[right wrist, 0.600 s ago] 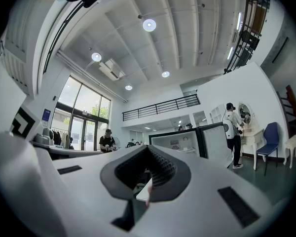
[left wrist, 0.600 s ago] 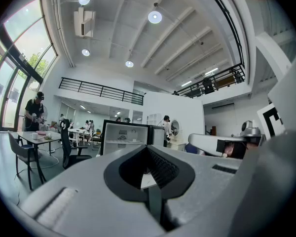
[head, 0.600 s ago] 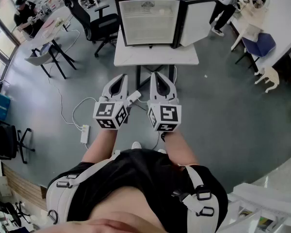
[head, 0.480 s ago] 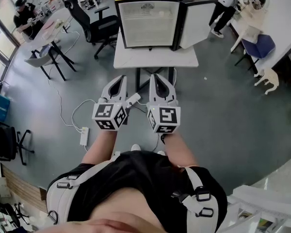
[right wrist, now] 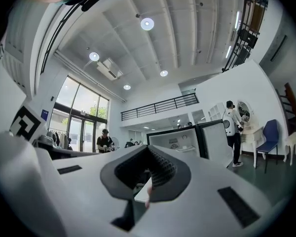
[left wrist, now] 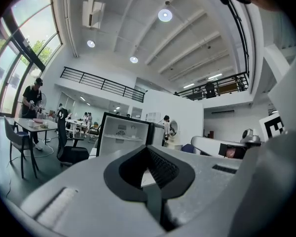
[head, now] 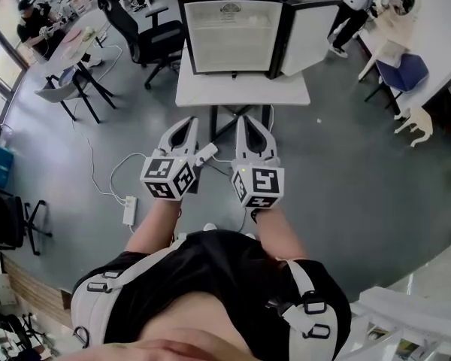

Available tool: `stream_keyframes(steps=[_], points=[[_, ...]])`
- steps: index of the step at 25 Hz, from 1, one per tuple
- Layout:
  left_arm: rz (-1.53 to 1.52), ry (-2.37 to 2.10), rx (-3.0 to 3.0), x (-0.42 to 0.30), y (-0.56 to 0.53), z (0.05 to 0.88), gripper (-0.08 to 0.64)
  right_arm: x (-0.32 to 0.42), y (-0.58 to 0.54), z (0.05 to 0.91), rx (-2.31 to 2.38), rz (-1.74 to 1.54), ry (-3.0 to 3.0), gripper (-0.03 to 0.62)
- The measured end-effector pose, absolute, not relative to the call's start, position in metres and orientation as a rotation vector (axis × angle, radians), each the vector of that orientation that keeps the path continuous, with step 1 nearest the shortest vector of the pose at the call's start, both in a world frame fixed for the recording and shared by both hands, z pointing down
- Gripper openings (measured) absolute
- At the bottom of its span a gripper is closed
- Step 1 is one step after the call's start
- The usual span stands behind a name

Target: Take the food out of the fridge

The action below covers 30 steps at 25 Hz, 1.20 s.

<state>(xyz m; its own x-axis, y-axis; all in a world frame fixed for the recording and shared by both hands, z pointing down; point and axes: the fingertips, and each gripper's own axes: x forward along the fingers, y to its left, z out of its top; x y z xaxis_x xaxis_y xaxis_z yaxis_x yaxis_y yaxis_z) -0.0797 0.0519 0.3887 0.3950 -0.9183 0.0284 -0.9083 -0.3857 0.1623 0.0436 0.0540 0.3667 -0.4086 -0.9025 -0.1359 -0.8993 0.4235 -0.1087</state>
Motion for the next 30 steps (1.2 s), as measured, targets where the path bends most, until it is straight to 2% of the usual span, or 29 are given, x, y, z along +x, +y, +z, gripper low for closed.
stream_keyframes(steps=[13, 19, 30], points=[[-0.14, -1.569, 2.542, -0.146, 0.024, 0.393, 0.002, -0.012, 0.034, 0.369, -1.7, 0.025, 2.462, 0.008], [-0.131, -1.488, 2.56, -0.152, 0.014, 0.403, 0.002, -0.028, 0.026, 0.376, -1.745, 0.022, 2.476, 0.008], [-0.08, -1.517, 2.56, -0.142, -0.048, 0.414, 0.002, -0.004, -0.04, 0.38, -1.766, 0.014, 2.444, 0.008]])
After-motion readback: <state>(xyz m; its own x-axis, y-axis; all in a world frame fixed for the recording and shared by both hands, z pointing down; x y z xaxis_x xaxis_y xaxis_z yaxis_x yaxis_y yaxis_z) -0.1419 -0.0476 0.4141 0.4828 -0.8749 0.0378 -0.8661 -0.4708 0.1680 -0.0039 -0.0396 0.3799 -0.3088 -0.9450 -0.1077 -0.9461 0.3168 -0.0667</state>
